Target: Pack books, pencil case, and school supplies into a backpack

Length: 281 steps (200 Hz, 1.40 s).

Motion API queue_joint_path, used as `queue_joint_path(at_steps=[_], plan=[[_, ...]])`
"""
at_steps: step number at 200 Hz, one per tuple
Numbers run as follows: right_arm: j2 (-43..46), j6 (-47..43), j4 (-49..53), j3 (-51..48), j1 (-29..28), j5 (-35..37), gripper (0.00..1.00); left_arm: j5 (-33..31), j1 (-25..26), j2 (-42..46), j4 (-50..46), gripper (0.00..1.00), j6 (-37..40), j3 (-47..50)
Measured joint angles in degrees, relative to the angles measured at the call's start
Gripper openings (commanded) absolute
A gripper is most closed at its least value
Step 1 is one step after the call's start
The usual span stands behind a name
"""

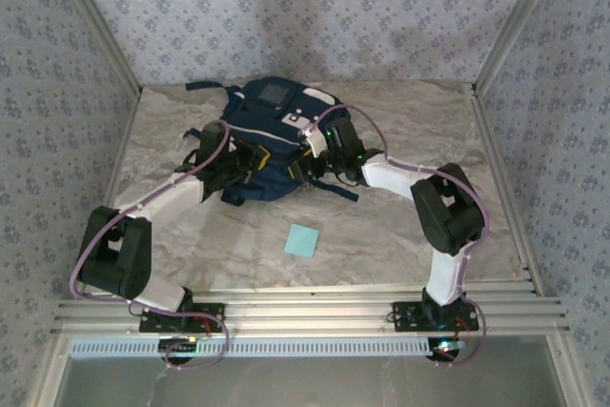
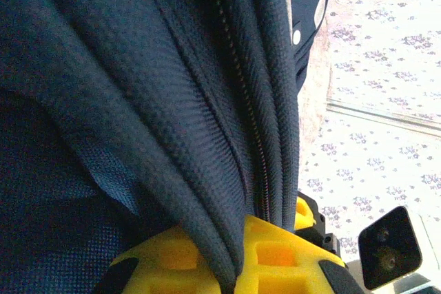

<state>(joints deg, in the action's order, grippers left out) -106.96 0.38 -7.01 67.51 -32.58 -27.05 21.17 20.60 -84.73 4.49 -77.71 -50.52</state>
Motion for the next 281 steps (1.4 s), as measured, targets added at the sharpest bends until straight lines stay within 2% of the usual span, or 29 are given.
queue_joint_path(at_steps=[10, 27, 45, 97, 146, 205, 231, 264, 273, 281], plan=[[-0.3, 0.1, -0.5, 0.0, -0.2, 0.4, 0.43, -0.2, 0.0, 0.0, 0.0, 0.0, 0.0, 0.0], [-0.3, 0.2, -1.2, 0.0, -0.1, 0.6, 0.17, -0.2, 0.0, 0.0, 0.4, 0.0, -0.3, 0.1], [0.0, -0.2, -1.6, 0.0, -0.2, 0.4, 0.0, -0.3, -0.1, 0.0, 1.0, 0.0, -0.4, 0.1], [5.1, -3.6, 2.7, -0.9, 1.8, 1.3, 0.0, 0.6, -0.5, 0.2, 1.9, 0.0, -0.4, 0.1], [5.4, -6.8, 9.4, 2.0, 3.5, 3.4, 0.0, 1.6, -0.6, 0.9, 1.7, 0.0, -0.4, 0.1], [-2.1, -7.3, 18.7, 12.3, 7.8, 8.5, 0.0, 1.6, -0.6, 2.3, 1.1, 0.0, -0.2, 0.1], [-5.4, -6.7, 22.3, 16.5, 10.2, 8.4, 0.0, 1.6, -0.6, 2.6, 0.1, 0.0, 0.1, 0.1], [-5.7, -4.8, 23.1, 17.2, 11.5, 7.3, 0.0, 1.8, -0.6, 2.6, -0.1, 0.0, 0.2, 0.1], [-5.7, -4.3, 23.2, 17.2, 11.5, 7.1, 0.07, 1.8, -0.5, 2.6, -0.1, 0.0, 0.3, 0.1], [-5.4, -3.5, 23.1, 17.0, 11.5, 7.0, 0.19, 1.8, -0.5, 2.6, -0.1, 0.0, 0.3, 0.1]])
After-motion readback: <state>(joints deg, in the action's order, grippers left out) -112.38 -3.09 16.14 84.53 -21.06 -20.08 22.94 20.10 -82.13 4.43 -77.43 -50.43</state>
